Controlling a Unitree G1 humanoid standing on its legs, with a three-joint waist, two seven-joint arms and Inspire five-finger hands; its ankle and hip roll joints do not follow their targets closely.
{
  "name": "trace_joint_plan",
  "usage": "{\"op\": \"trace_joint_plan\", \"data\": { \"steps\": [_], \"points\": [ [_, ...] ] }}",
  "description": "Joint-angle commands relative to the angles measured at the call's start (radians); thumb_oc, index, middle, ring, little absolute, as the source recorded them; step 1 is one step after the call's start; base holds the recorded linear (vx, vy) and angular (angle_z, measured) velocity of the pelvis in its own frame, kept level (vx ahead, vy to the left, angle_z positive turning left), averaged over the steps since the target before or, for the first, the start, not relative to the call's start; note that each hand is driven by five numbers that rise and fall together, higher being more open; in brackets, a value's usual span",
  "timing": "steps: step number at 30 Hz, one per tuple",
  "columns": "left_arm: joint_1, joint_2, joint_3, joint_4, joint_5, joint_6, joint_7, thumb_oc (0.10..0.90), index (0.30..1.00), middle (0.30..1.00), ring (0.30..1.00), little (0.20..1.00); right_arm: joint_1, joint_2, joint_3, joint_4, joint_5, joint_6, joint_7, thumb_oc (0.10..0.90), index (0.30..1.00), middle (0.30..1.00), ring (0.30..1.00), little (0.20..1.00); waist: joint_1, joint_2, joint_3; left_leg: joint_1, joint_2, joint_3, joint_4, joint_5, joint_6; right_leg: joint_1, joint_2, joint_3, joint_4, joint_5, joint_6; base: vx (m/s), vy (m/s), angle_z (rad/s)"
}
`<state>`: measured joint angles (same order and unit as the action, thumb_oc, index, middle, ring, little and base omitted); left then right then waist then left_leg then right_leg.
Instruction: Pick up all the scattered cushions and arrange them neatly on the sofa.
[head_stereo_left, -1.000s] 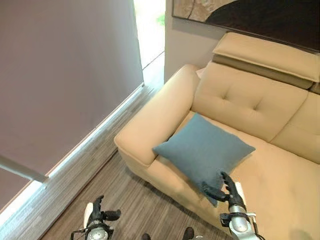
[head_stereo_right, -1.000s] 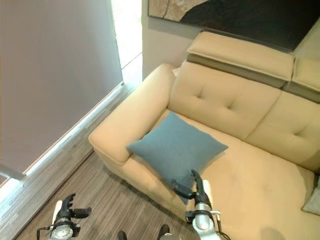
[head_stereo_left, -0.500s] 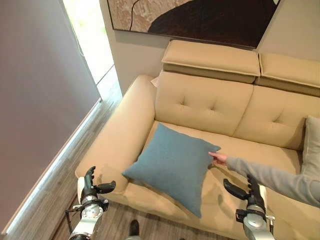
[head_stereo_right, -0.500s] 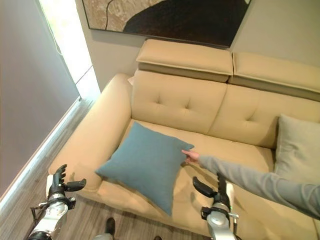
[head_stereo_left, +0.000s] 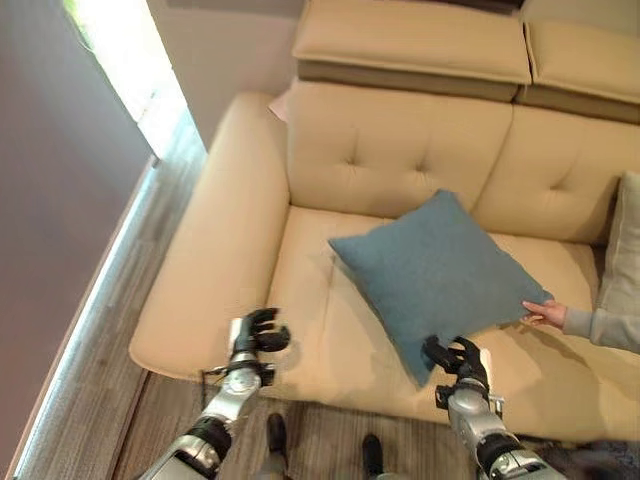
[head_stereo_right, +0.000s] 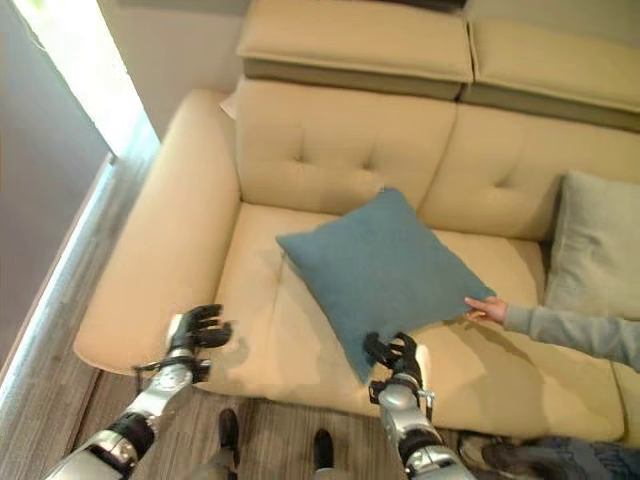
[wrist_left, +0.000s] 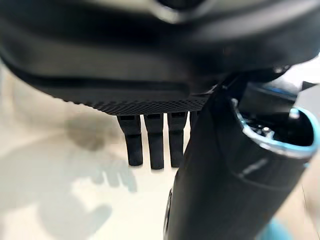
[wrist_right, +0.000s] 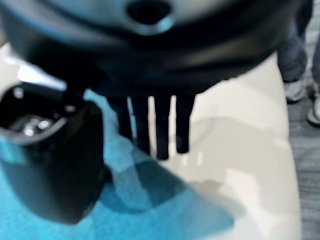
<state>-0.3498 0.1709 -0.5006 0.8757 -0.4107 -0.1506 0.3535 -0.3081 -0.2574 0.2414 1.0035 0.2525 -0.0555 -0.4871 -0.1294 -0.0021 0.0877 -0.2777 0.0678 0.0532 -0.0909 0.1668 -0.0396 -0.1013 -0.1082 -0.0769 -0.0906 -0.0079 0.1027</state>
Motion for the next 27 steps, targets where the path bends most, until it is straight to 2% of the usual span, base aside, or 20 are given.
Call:
{"op": "trace_joint_plan", "data": {
  "steps": [1, 3, 4, 5, 6, 9, 17, 24, 27],
  "points": [
    [-0.135, 0.008, 0.053, -0.039, -0.007, -0.089, 0.006, 0.4, 0.3, 0.3, 0.3, 0.3, -0.038, 0.01, 0.055, -0.082, -0.006, -0.034, 0.026, 0.4, 0.3, 0.3, 0.3, 0.3, 0.04, 0.046, 0.04, 0.077, 0.02, -0.008, 0.004, -0.166, -0.028, -0.071, -0.033, 0.006, 0.011, 0.019, 0.029, 0.01, -0.027, -0.09],
    [-0.117, 0.034, 0.043, -0.113, 0.007, -0.091, -0.018, 0.4, 0.3, 0.3, 0.3, 0.3, -0.016, -0.015, 0.029, -0.126, -0.015, -0.044, 0.017, 0.4, 0.3, 0.3, 0.3, 0.3, 0.04, 0.051, 0.037, 0.082, 0.018, -0.007, 0.004, -0.164, -0.029, -0.062, -0.033, 0.003, 0.003, 0.014, 0.032, 0.04, -0.035, -0.07],
    [-0.111, 0.045, 0.044, -0.135, 0.02, -0.091, -0.026, 0.4, 0.3, 0.3, 0.3, 0.3, -0.006, -0.026, 0.014, -0.136, -0.016, -0.048, 0.019, 0.538, 0.507, 0.507, 0.507, 0.507, 0.039, 0.053, 0.036, 0.092, 0.018, -0.007, 0.004, -0.166, -0.03, -0.054, -0.032, 0.002, 0.003, 0.011, 0.033, 0.04, -0.027, -0.04],
    [-0.111, 0.045, 0.044, -0.135, 0.02, -0.091, -0.026, 0.4, 0.3, 0.3, 0.3, 0.3, -0.006, -0.026, 0.014, -0.136, -0.016, -0.048, 0.019, 0.8, 0.9, 0.9, 0.9, 0.9, 0.039, 0.053, 0.036, 0.092, 0.018, -0.007, 0.004, -0.166, -0.03, -0.054, -0.032, 0.002, 0.003, 0.011, 0.033, 0.05, -0.037, -0.03],
    [-0.093, 0.075, 0.053, -0.174, 0.044, -0.093, -0.042, 0.4, 0.3, 0.3, 0.3, 0.3, 0.025, -0.055, -0.022, -0.152, -0.018, -0.055, 0.03, 0.8, 0.9, 0.9, 0.9, 0.9, 0.037, 0.051, 0.032, 0.118, 0.019, -0.005, 0.004, -0.17, -0.031, -0.028, -0.03, -0.006, 0.003, 0.004, 0.035, 0.06, -0.034, -0.04],
    [-0.059, 0.102, 0.085, -0.159, 0.067, -0.081, -0.056, 0.4, 0.3, 0.3, 0.3, 0.3, 0.072, -0.092, -0.085, -0.15, -0.023, -0.058, 0.045, 0.8, 0.9, 0.9, 0.9, 0.9, 0.034, 0.047, 0.018, 0.158, 0.021, -0.002, 0.004, -0.178, -0.033, 0.017, -0.029, -0.016, 0.003, -0.006, 0.037, 0.07, -0.037, -0.01],
    [-0.014, 0.134, 0.161, -0.072, 0.039, -0.053, -0.072, 0.4, 0.3, 0.3, 0.3, 0.3, 0.102, -0.135, -0.188, -0.026, 0.071, -0.071, 0.085, 0.8, 0.9, 0.9, 0.9, 0.9, 0.036, 0.034, -0.021, 0.231, 0.026, 0.0, 0.004, -0.192, -0.039, 0.1, -0.021, -0.038, 0.003, -0.028, 0.039, 0.04, -0.028, 0.0],
    [0.001, 0.158, 0.188, -0.076, 0.046, -0.044, -0.071, 0.4, 0.3, 0.3, 0.3, 0.3, 0.131, -0.126, -0.206, -0.078, 0.089, -0.087, 0.087, 0.8, 0.9, 0.9, 0.9, 0.9, 0.037, 0.033, -0.047, 0.253, 0.031, 0.003, 0.004, -0.195, -0.042, 0.125, -0.017, -0.047, 0.003, -0.037, 0.039, 0.0, -0.009, 0.02],
    [0.037, 0.143, 0.216, -0.121, 0.022, -0.05, -0.065, 0.4, 0.3, 0.3, 0.3, 0.3, 0.195, -0.093, -0.203, -0.209, 0.098, -0.106, 0.108, 0.8, 0.9, 0.9, 0.9, 0.9, 0.03, 0.032, -0.054, 0.255, 0.03, 0.001, 0.004, -0.196, -0.042, 0.134, -0.017, -0.05, 0.003, -0.036, 0.036, -0.03, -0.005, 0.06]
  ]
}}
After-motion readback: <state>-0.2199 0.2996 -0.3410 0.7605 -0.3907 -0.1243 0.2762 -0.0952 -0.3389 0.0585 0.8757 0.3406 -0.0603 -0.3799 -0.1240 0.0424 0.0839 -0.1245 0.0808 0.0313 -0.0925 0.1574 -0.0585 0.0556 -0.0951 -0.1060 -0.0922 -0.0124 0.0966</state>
